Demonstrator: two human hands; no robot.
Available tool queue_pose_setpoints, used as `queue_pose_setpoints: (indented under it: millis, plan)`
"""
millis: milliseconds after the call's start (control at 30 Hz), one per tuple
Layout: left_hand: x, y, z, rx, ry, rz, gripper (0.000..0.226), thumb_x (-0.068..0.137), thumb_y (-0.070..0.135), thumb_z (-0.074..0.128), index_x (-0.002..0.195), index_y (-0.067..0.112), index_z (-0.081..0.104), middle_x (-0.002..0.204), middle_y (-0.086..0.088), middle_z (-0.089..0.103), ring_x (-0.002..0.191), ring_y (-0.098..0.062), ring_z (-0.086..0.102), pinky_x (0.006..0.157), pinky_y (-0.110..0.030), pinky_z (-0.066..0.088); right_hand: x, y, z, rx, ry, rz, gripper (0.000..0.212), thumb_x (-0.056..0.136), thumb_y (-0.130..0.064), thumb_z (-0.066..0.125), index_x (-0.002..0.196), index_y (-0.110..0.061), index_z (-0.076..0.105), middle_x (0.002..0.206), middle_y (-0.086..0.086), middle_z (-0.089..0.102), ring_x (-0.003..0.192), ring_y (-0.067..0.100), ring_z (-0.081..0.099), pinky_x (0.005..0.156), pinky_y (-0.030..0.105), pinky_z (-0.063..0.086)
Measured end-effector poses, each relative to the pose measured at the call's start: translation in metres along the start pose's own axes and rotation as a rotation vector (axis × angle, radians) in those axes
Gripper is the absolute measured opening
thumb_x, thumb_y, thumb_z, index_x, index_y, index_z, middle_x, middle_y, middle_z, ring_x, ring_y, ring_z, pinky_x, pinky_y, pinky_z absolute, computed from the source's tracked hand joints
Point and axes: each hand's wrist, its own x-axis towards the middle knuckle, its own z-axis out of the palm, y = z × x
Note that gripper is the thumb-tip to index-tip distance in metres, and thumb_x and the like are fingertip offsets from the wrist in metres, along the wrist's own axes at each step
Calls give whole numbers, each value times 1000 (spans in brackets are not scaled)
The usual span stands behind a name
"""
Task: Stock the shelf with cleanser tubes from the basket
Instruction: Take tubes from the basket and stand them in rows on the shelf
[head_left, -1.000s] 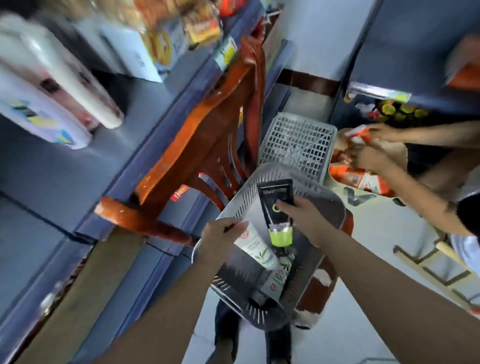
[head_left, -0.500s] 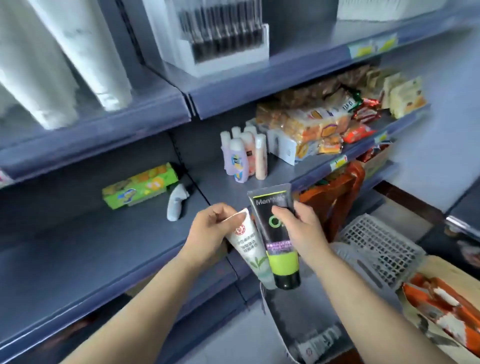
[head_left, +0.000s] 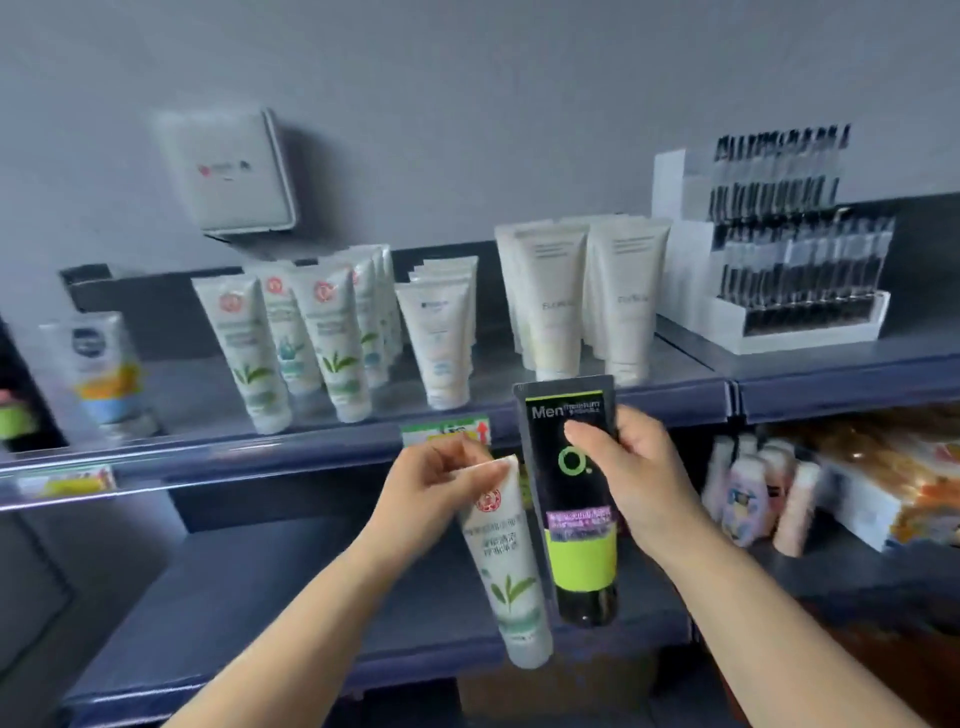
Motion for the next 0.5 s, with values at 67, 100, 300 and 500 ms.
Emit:
queue_pose_setpoints:
  millis: [67, 100, 300, 500]
  plan:
    - [-5, 17, -31, 8, 17, 19, 16, 71, 20, 70, 63, 11, 60, 60, -3, 63, 54, -9, 55, 52, -17, 44, 13, -14, 30, 27, -74, -30, 9, 66, -27, 65, 70, -32, 73, 64, -6, 68, 64, 6, 60, 60, 20, 50]
    - [-7, 26, -46, 17, 24, 32, 16, 70, 22, 70, 63, 11, 60, 61, -4, 64, 56, -10, 57, 53, -17, 46, 19, -20, 44, 35, -107, -45, 9, 63, -30, 67, 70, -31, 73, 65, -5, 69, 64, 7, 62, 60, 22, 52]
    - [-13, 70, -128, 79, 93, 139, 15, 77, 10, 68, 67, 4, 58, 57, 1, 65, 54, -6, 60, 51, -16, 48, 49, -48, 114, 31, -260, -104, 13, 68, -25, 65, 77, -27, 74, 78, -3, 73, 76, 11, 67, 72, 27, 55]
    - [-3, 117, -190, 169, 100, 251, 16, 79, 11, 68, 66, 8, 59, 62, -5, 65, 57, -11, 59, 52, -18, 49, 71, -76, 175, 52, -272, -205, 13, 73, -20, 60, 80, -15, 69, 77, -2, 72, 74, 12, 67, 69, 24, 55]
